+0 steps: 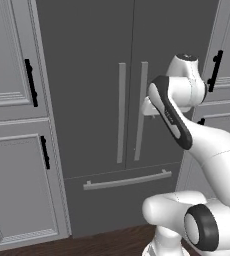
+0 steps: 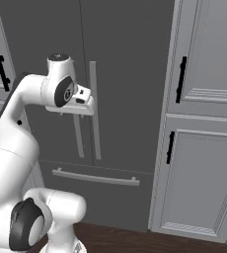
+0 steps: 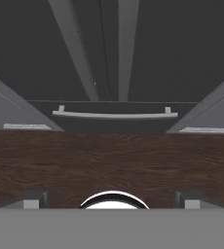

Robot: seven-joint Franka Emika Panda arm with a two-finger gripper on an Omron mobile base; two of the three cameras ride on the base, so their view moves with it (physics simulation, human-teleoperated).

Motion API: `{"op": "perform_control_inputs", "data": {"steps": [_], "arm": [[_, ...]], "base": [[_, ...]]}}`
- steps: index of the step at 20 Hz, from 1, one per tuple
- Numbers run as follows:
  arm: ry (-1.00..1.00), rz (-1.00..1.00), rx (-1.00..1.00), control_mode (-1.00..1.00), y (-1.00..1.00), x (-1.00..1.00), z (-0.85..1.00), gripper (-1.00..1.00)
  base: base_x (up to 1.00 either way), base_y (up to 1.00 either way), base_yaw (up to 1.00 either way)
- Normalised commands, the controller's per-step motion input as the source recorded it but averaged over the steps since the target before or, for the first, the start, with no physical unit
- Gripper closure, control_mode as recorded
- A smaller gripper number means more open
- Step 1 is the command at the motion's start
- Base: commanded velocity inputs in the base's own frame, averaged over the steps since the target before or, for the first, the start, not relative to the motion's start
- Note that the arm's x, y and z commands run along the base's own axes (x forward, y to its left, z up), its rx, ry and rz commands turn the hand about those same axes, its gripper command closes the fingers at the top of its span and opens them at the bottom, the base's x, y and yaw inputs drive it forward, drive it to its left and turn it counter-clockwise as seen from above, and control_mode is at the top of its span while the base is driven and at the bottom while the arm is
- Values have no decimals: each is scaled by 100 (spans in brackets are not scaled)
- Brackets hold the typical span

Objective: Take the strawberry from the fridge and place it on top of the pancake, located on the dining counter.

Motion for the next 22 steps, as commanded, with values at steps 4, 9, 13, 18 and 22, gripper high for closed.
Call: {"op": "perform_control_inputs", "data": {"steps": [4, 9, 13, 18, 22], "arm": [[-25, 1, 2, -100, -6, 34, -10, -100], [-48, 0, 7, -100, -12, 30, 0, -100], [-27, -1, 1, -100, 5, 46, 0, -100], [-2, -7, 0, -100, 1, 46, -1, -100], [0, -6, -2, -100, 0, 50, -8, -100]], "base": [[0, 0, 0], [0, 0, 0], [0, 0, 0], [0, 0, 0], [0, 0, 0]]}}
